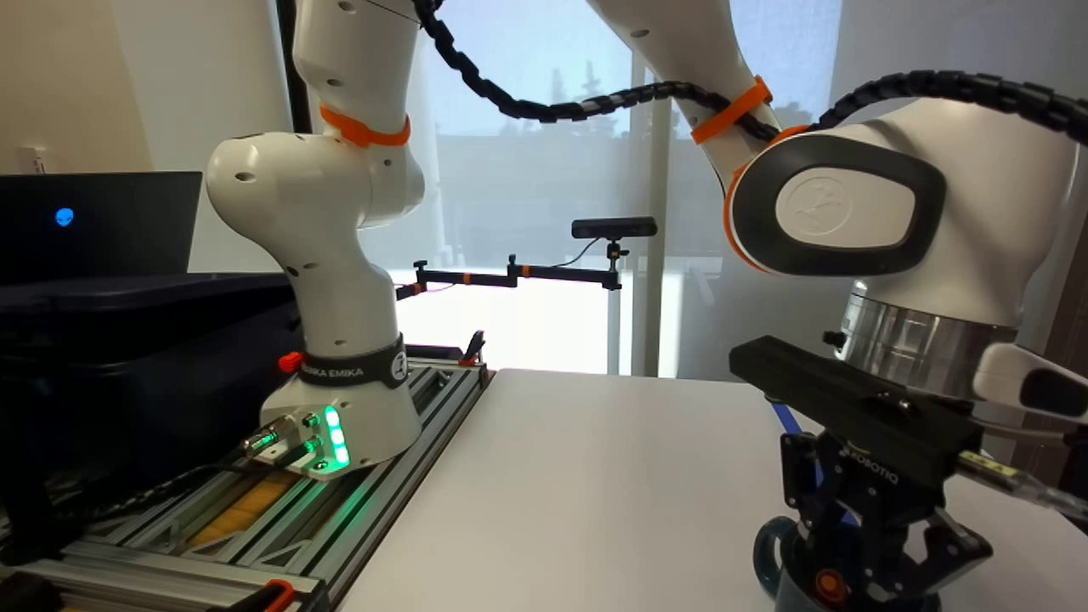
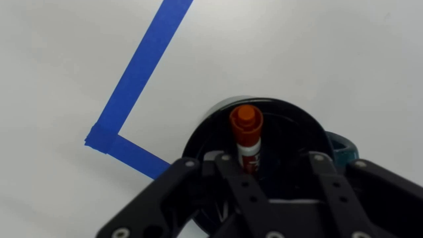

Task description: Remove the marker from the mug.

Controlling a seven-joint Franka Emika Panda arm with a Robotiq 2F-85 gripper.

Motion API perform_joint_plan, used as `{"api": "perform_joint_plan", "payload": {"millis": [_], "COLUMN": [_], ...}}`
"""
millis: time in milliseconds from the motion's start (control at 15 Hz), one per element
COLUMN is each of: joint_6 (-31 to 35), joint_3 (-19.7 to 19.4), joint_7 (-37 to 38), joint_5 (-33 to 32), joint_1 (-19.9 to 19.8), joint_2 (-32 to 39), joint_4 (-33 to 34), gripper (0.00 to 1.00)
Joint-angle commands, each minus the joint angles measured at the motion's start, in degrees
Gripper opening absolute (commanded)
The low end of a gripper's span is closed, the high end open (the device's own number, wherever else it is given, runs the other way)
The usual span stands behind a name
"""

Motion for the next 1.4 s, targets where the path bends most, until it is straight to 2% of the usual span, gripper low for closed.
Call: {"api": "perform_joint_plan", "payload": {"millis": [0,67,133,267,600,1067,1333], "joint_6": [0.10,-0.02,-0.09,-0.13,-2.40,-10.97,-9.84], "joint_3": [0.98,1.07,1.15,1.17,1.59,2.35,3.10], "joint_7": [0.55,0.50,0.47,0.52,-0.25,-2.95,-5.41], "joint_5": [0.73,0.80,0.88,0.89,1.46,4.36,9.64], "joint_1": [-0.87,-0.91,-0.96,-1.02,-1.25,-0.80,-0.15], "joint_2": [0.80,0.80,0.79,0.56,-1.77,-9.92,-14.40], "joint_4": [0.77,0.79,0.82,0.88,1.44,2.89,0.11], "gripper": [0.18,0.07,0.00,0.05,0.05,0.05,0.05]}}
